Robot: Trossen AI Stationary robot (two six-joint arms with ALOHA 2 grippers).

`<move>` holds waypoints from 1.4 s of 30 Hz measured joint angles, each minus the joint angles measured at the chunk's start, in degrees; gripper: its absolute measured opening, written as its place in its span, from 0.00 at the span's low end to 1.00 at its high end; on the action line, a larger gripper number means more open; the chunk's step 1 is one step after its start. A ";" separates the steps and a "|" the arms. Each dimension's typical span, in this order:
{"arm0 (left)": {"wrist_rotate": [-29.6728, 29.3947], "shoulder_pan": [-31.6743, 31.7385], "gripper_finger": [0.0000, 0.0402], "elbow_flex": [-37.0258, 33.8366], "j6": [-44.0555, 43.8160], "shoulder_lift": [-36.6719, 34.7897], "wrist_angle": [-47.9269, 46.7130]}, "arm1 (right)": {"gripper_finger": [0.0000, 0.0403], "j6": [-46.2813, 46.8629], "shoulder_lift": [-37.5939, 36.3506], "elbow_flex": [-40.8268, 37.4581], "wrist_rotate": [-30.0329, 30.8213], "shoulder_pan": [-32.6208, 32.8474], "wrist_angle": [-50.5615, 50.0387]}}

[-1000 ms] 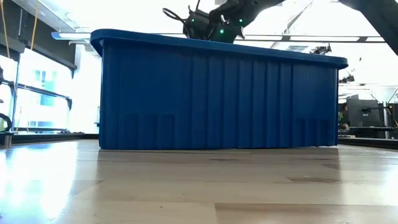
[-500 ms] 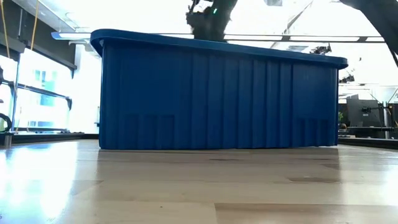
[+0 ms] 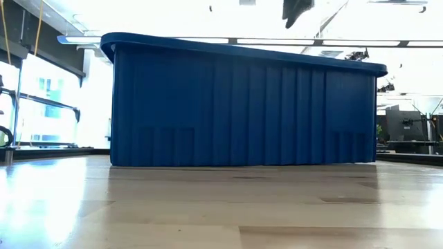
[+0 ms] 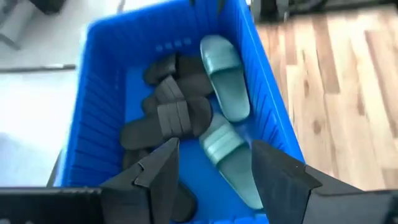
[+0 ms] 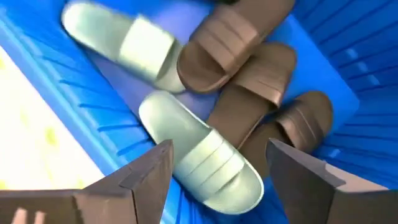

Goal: Pick and place slides into bin
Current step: Return to Home Position

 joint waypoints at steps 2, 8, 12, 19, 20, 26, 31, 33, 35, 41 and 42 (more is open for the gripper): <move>-0.19 0.00 0.46 0.06 0.23 -2.67 -0.02 | 0.61 2.44 -6.20 -4.53 0.20 -0.21 2.23; -2.17 -0.10 0.46 -6.07 0.64 -11.07 1.71 | 0.61 7.36 -27.10 -25.26 -1.37 0.67 21.79; -1.84 -0.09 0.46 -18.57 1.11 -18.82 10.16 | 0.61 8.93 -40.68 -40.48 -2.21 0.64 33.92; 3.07 -0.13 0.46 -49.54 1.36 -36.07 37.44 | 0.61 17.89 -57.66 -60.16 -0.30 0.64 41.62; 3.54 -0.11 0.46 -53.35 0.88 -38.69 40.76 | 0.61 20.75 -59.56 -62.37 0.19 0.64 41.30; 4.59 -0.09 0.46 -73.22 -2.16 -51.79 55.45 | 0.61 23.56 -68.83 -73.55 -4.74 0.64 49.85; 5.34 -0.08 0.46 -85.45 -2.12 -59.59 65.65 | 0.61 18.18 -76.45 -84.14 -9.50 0.64 69.23; 5.25 0.04 0.46 -89.51 -1.85 -61.66 68.76 | 0.61 18.97 -79.46 -88.81 -9.78 0.64 75.04; 4.66 0.02 0.46 -92.77 -1.77 -63.44 71.56 | 0.61 20.66 -82.22 -93.12 -10.95 0.64 79.83; 3.57 0.02 0.46 -100.70 -2.11 -67.24 81.54 | 0.61 21.84 -88.89 -99.66 -8.67 0.63 84.97; 3.56 0.02 0.46 -101.55 -2.10 -67.70 82.68 | 0.61 22.24 -89.73 -99.92 -8.05 0.62 84.67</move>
